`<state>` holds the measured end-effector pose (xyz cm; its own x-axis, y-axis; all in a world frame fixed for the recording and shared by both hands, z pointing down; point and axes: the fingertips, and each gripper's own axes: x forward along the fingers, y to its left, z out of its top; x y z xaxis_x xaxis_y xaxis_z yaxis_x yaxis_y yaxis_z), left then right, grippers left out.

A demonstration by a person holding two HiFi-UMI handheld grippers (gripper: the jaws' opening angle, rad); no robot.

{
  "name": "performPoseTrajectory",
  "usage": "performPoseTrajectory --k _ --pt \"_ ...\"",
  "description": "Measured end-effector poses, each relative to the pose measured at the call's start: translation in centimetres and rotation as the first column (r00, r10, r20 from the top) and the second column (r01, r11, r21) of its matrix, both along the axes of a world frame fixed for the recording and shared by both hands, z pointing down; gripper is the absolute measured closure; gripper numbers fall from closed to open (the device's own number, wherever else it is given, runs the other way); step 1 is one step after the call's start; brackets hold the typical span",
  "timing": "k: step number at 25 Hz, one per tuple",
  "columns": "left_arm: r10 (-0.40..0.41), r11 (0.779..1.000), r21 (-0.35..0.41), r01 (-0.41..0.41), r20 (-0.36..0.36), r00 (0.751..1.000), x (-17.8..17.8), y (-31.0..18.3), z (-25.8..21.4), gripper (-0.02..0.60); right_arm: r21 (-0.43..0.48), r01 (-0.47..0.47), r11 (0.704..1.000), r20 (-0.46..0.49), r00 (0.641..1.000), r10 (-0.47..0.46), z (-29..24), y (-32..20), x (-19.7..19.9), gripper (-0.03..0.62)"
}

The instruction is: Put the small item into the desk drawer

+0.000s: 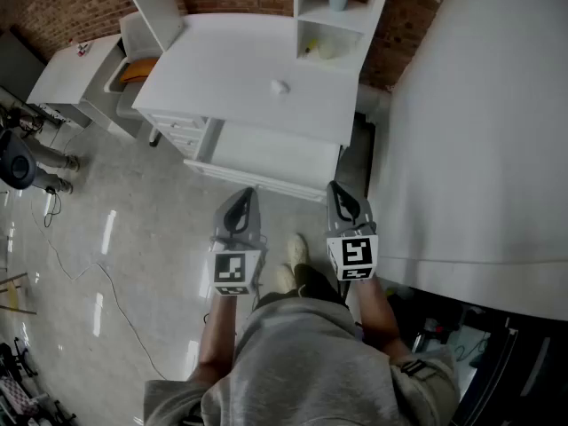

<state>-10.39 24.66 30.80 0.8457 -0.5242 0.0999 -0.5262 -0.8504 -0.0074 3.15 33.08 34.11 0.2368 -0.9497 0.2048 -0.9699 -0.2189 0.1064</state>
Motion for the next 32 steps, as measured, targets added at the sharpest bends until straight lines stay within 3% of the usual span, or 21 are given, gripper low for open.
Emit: performPoseTrajectory --k 23,32 --pt "-0.039 0.999 0.019 0.039 -0.042 0.998 -1.4 -2.6 -1.4 0.569 0.022 0.04 0.999 0.001 0.999 -0.04 -1.2 -4.1 -1.3 0.591" --pt "-0.09 0.996 0.007 0.09 -0.03 0.996 2.6 -9.3 -0.2 0.569 -0.004 0.072 0.997 0.002 0.997 -0.072 0.2 -11.0 3.9 0.591"
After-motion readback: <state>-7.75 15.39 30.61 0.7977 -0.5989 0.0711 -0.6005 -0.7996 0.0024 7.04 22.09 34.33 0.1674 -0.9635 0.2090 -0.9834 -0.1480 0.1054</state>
